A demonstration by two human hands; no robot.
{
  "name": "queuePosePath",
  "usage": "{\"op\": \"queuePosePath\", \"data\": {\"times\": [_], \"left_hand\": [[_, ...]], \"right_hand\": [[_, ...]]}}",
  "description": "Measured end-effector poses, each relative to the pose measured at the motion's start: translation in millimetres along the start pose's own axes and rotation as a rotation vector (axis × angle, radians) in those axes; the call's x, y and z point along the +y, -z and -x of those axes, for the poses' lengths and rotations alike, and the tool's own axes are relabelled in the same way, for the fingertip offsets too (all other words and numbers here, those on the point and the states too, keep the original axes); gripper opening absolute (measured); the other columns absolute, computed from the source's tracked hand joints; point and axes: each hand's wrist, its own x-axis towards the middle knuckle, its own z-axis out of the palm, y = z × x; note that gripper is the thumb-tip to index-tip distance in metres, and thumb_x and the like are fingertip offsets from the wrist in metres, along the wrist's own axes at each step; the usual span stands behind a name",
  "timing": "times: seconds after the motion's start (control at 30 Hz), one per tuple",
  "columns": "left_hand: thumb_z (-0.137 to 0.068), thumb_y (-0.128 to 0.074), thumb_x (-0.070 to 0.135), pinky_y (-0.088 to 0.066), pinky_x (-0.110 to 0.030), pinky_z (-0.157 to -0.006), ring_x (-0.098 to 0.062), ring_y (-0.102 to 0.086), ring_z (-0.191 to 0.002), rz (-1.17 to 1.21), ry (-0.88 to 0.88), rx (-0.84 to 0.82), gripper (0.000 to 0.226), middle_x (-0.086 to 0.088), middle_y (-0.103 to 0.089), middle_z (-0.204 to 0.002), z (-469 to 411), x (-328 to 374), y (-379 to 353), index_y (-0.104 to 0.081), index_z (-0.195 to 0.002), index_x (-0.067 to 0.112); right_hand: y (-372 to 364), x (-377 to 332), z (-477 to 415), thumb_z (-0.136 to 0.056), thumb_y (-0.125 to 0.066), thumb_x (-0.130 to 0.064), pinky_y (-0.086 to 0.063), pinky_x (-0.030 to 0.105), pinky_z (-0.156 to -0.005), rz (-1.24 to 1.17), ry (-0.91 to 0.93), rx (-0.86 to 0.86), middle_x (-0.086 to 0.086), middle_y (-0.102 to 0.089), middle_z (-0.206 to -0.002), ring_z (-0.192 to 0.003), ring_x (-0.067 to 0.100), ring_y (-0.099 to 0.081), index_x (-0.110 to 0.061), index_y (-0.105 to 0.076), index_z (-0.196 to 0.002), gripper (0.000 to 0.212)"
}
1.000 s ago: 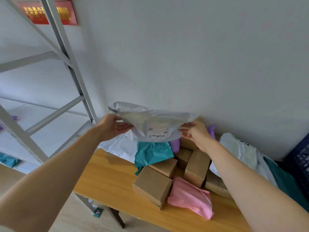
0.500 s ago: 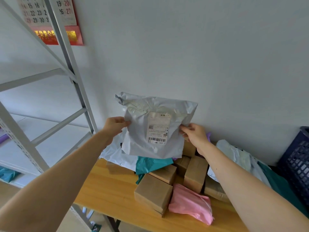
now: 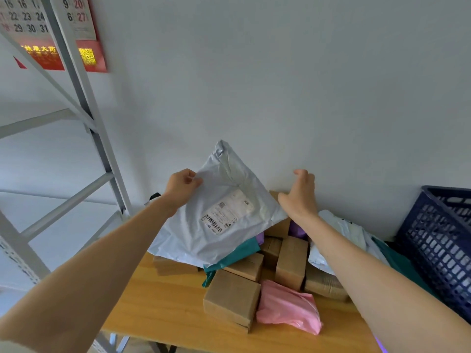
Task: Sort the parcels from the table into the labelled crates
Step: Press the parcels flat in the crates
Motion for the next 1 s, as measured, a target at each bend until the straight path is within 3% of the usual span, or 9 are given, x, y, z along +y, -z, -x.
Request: {"op": "queuePosePath", "data": {"times": [0.1,0.27,0.43,0.53,0.6,0.67,0.77,0.87,1.0], "left_hand": [[-0.087,-0.067,0.012,-0.040,-0.015,-0.055,-0.008,-0.051,-0.062,-0.035,-0.029,-0.064,0.017,0.004,-0.058,-0.070,0,2,-5,-0.062,-0.072,0.018],[-0.081,-0.074,0.007,-0.047,-0.028,-0.074,-0.017,-0.056,-0.074,-0.064,-0.027,-0.169,0.004,-0.007,-0.065,-0.080,8,3,-18,-0.070,-0.082,0.009],[-0.076,-0.079,0.009,-0.045,-0.027,-0.073,-0.017,-0.057,-0.076,-0.068,-0.037,-0.212,0.016,-0.008,-0.066,-0.081,23,6,-35,-0.072,-0.089,0.002],[-0.073,-0.081,0.011,-0.048,-0.027,-0.072,-0.016,-0.058,-0.076,-0.068,-0.010,-0.238,0.023,-0.008,-0.068,-0.084,32,9,-44,-0.074,-0.091,0.000],[-0.071,-0.082,0.009,-0.046,-0.024,-0.066,-0.016,-0.056,-0.075,-0.053,-0.001,-0.246,0.020,-0.006,-0.066,-0.080,35,10,-49,-0.074,-0.087,0.000],[-0.070,-0.083,0.008,-0.044,-0.023,-0.065,-0.014,-0.054,-0.074,-0.044,-0.019,-0.241,0.017,-0.005,-0.064,-0.077,39,12,-52,-0.074,-0.083,0.002],[-0.071,-0.084,0.012,-0.050,-0.032,-0.078,-0.014,-0.057,-0.078,-0.070,-0.053,-0.246,0.019,-0.006,-0.067,-0.081,40,15,-54,-0.076,-0.086,0.004],[-0.070,-0.085,0.016,-0.049,-0.029,-0.079,-0.012,-0.059,-0.077,-0.074,-0.066,-0.240,0.017,-0.004,-0.070,-0.081,41,16,-54,-0.077,-0.084,0.009],[-0.071,-0.085,0.022,-0.046,-0.024,-0.075,-0.009,-0.060,-0.079,-0.088,-0.113,-0.225,0.017,0.001,-0.070,-0.085,42,16,-56,-0.076,-0.082,0.013]], "right_hand": [[0,-22,-2,-0.083,-0.065,-0.012,-0.039,0.038,-0.101,0.112,0.237,-0.042,0.010,-0.038,-0.136,-0.125,0.026,-0.038,-0.011,-0.038,-0.136,0.060],[-11,-61,-3,-0.082,-0.071,-0.030,-0.027,0.037,-0.106,0.283,0.562,-0.200,0.006,-0.036,-0.139,-0.130,0.024,-0.034,-0.015,-0.045,-0.132,0.058],[-28,-81,-4,-0.083,-0.070,-0.038,0.002,0.038,-0.118,0.625,0.830,-0.262,0.005,-0.033,-0.148,-0.141,0.020,-0.024,-0.015,-0.039,-0.139,0.068],[-37,-90,-1,-0.088,-0.063,-0.038,0.000,0.040,-0.117,0.772,0.813,-0.400,0.002,-0.058,-0.128,-0.126,0.020,-0.047,-0.015,-0.043,-0.133,0.054],[-39,-92,1,-0.087,-0.062,-0.029,-0.013,0.039,-0.115,0.845,0.763,-0.471,0.002,-0.065,-0.117,-0.116,0.021,-0.056,-0.016,-0.047,-0.126,0.044],[-38,-90,2,-0.086,-0.063,-0.025,-0.025,0.034,-0.102,0.908,0.724,-0.495,0.001,-0.066,-0.113,-0.111,0.022,-0.058,-0.021,-0.053,-0.119,0.035],[-35,-89,3,-0.086,-0.063,-0.025,-0.027,0.033,-0.091,0.957,0.666,-0.496,0.000,-0.065,-0.111,-0.109,0.021,-0.057,-0.024,-0.059,-0.113,0.027],[-31,-88,4,-0.086,-0.066,-0.025,-0.026,0.032,-0.082,0.940,0.570,-0.536,0.004,-0.063,-0.114,-0.112,0.026,-0.053,-0.020,-0.059,-0.115,0.030],[-28,-87,4,-0.087,-0.061,-0.017,-0.032,0.034,-0.083,0.901,0.484,-0.536,0.007,-0.059,-0.100,-0.109,0.031,-0.050,-0.020,-0.054,-0.092,0.009]]}}
